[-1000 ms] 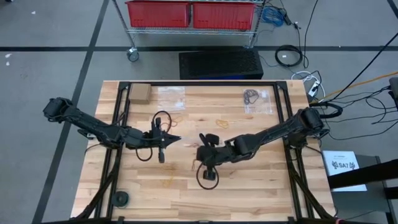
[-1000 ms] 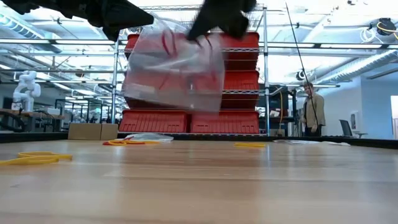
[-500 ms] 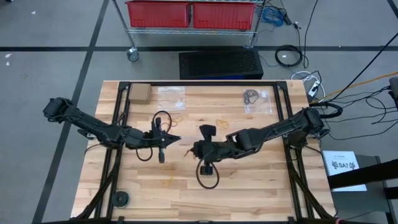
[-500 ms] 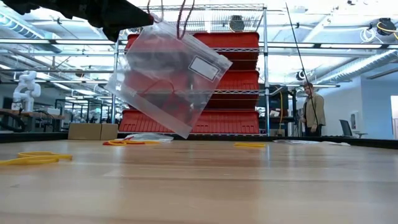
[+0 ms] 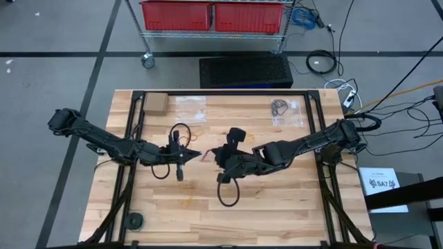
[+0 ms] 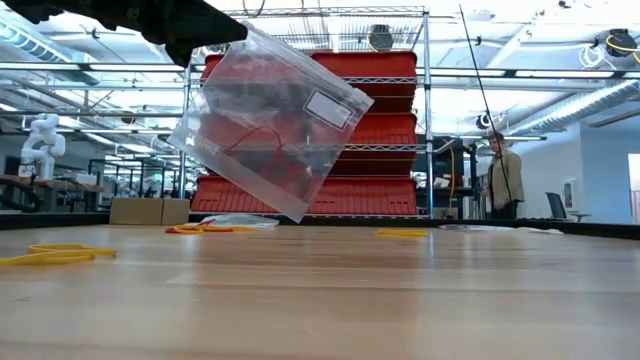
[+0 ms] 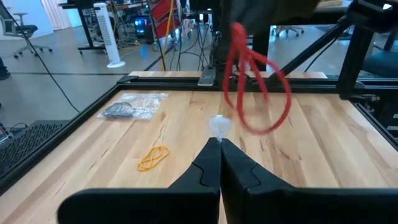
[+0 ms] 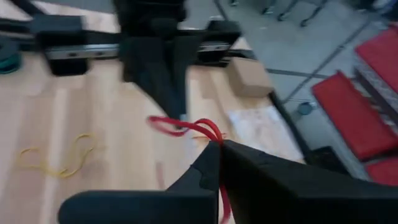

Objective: Sort rubber bands
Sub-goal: Put the right red rubber band into the bottom right transparent zip lock bag

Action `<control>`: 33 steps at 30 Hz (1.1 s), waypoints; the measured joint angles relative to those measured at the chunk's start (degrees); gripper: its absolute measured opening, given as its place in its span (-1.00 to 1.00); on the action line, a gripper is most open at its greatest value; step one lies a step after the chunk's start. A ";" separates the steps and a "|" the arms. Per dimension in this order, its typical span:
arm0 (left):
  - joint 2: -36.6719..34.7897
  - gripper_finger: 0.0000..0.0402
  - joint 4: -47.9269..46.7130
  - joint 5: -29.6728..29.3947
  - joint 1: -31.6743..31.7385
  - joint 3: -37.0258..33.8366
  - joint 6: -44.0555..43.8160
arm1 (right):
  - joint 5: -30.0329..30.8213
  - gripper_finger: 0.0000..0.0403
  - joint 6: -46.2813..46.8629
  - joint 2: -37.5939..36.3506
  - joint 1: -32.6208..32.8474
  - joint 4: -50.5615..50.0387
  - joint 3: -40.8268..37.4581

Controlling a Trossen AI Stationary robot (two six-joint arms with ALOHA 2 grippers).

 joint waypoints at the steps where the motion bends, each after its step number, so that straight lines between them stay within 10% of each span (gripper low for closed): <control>1: 0.00 -1.00 0.06 0.00 -0.02 0.00 0.00 | 1.37 -1.00 0.02 0.00 -0.02 0.11 0.00; 33: 0.02 -1.00 0.27 0.00 0.00 0.00 0.00 | 13.76 -1.00 10.55 2.23 1.03 -0.46 0.02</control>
